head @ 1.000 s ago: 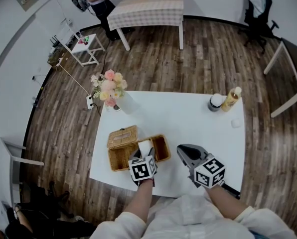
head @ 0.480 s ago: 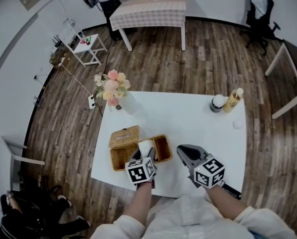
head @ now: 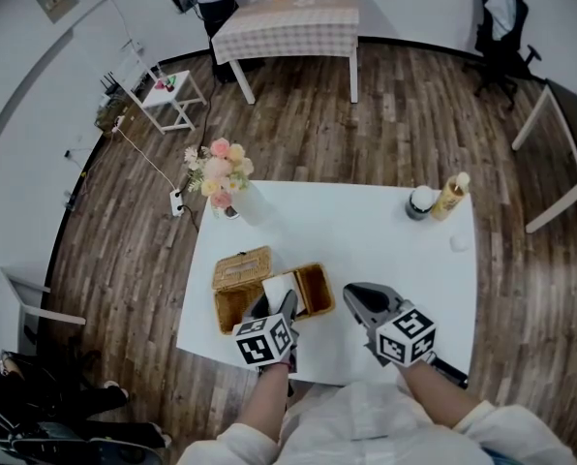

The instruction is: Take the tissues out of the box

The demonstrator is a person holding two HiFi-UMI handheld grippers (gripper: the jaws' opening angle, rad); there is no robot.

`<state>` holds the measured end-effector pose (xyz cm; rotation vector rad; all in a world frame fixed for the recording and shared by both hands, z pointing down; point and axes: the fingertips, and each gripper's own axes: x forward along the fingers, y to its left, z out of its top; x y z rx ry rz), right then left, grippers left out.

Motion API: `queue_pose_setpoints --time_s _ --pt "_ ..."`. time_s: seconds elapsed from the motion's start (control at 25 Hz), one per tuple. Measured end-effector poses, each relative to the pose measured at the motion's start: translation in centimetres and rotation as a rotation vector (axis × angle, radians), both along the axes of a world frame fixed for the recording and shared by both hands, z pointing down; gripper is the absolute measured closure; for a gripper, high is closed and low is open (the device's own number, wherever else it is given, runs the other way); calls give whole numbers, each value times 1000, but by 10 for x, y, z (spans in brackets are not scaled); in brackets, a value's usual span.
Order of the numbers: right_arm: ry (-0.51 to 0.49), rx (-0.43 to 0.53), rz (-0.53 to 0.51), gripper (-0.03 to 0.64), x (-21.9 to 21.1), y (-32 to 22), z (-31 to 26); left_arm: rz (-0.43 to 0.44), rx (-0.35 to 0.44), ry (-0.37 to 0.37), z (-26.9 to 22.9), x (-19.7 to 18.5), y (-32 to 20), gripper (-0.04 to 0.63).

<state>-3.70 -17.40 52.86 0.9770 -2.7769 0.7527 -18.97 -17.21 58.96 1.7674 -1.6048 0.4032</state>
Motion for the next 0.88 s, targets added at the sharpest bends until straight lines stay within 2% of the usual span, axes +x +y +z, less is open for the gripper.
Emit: queue_pose_setpoints --time_s 0.32,0.44,0.76,0.88 --pt "12 12 10 581 1 0 -4 20 83 56 -25 1 8 354" --pt "16 18 10 581 1 1 -5 30 118 112 -36 7 9 355" --pt "20 43 25 581 5 3 -14 -12 162 432 -61 26 11 354" --pt "31 69 23 581 6 5 -22 -18 164 580 -68 38 10 354"
